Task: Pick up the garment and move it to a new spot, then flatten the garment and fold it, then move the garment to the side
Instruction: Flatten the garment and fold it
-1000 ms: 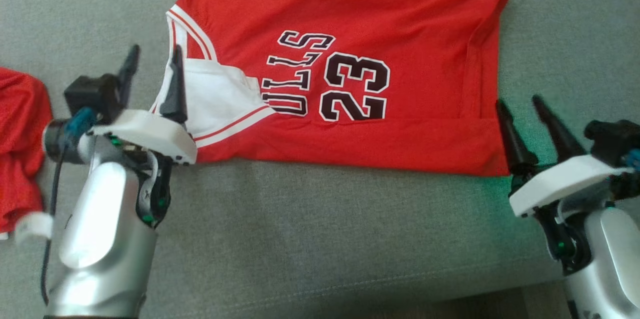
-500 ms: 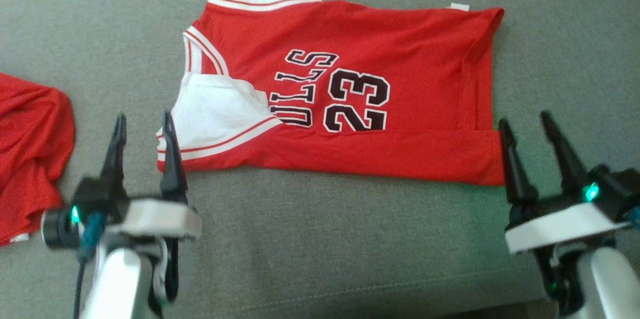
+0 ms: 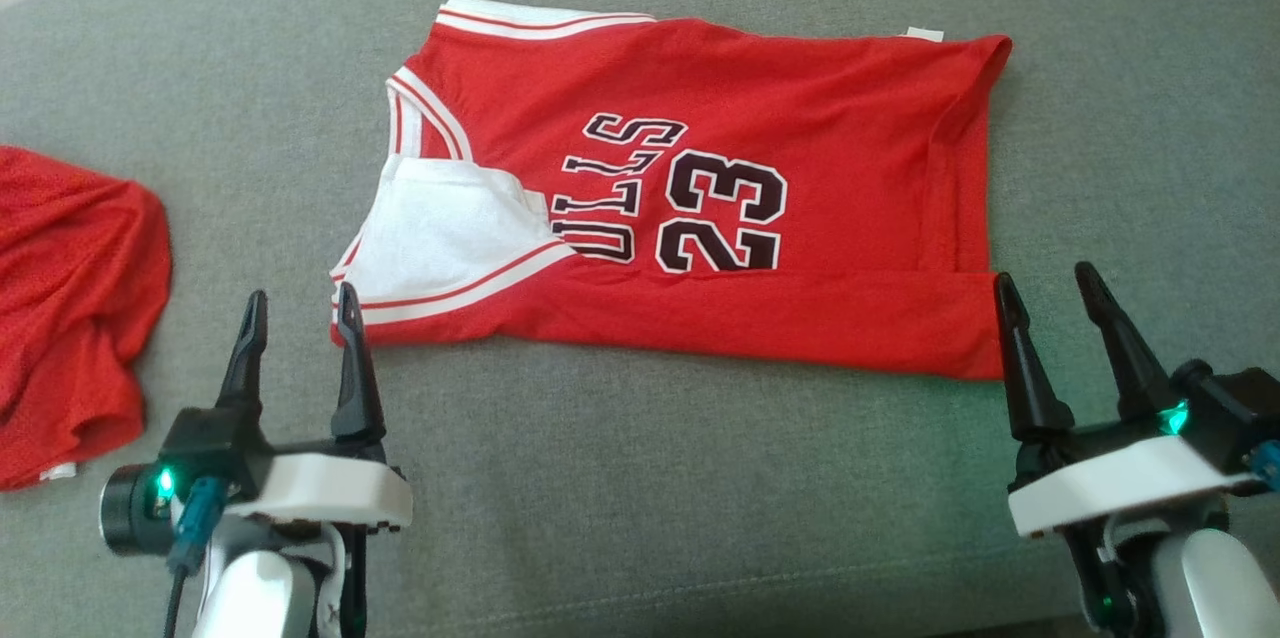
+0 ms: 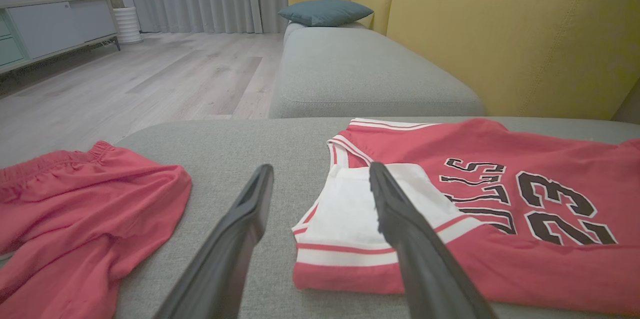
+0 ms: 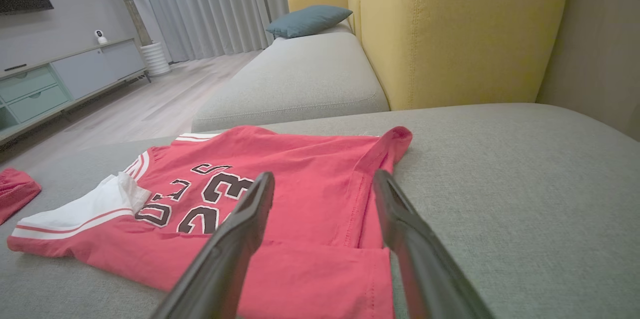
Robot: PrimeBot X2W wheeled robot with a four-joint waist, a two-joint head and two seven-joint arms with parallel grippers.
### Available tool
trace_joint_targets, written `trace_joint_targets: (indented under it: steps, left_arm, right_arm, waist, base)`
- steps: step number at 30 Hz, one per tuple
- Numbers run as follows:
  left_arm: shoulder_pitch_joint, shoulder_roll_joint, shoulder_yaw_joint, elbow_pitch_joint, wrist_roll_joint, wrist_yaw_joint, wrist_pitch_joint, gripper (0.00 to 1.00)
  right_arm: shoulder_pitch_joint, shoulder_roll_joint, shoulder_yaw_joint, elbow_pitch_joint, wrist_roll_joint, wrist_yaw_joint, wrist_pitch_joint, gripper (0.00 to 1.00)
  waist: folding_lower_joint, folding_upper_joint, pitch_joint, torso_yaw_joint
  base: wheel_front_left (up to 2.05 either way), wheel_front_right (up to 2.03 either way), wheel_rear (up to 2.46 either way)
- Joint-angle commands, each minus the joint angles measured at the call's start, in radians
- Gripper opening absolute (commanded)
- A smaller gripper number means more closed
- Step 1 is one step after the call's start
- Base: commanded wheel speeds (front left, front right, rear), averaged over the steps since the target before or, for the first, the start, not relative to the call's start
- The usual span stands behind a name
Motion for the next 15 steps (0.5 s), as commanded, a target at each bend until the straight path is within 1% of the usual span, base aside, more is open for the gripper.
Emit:
trace_joint_targets:
  steps: [1, 7, 15]
  left_arm:
    - [-0.022, 0.015, 0.027, -0.026, -0.006, 0.003, -0.008, 1.00]
    - [-0.050, 0.023, 0.014, 0.017, -0.036, -0.033, 0.039, 1.00]
    - [-0.156, 0.031, 0.031, 0.161, -0.114, -0.088, 0.125, 1.00]
  right_arm:
    - [-0.013, -0.009, 0.015, -0.037, -0.006, 0.004, 0.007, 1.00]
    - [-0.011, -0.019, 0.013, -0.004, -0.006, 0.004, 0.045, 1.00]
    - [-0.064, -0.048, 0.023, 0.134, 0.029, 0.004, 0.107, 1.00]
  waist:
    - [0.0000, -0.0001, 0.001, -0.001]
    - [0.0000, -0.0001, 0.019, -0.004]
    - [0.0000, -0.0001, 0.090, -0.011]
  base:
    - [0.00, 0.00, 0.00]
    - [0.00, 0.00, 0.00]
    - [0.00, 0.00, 0.00]
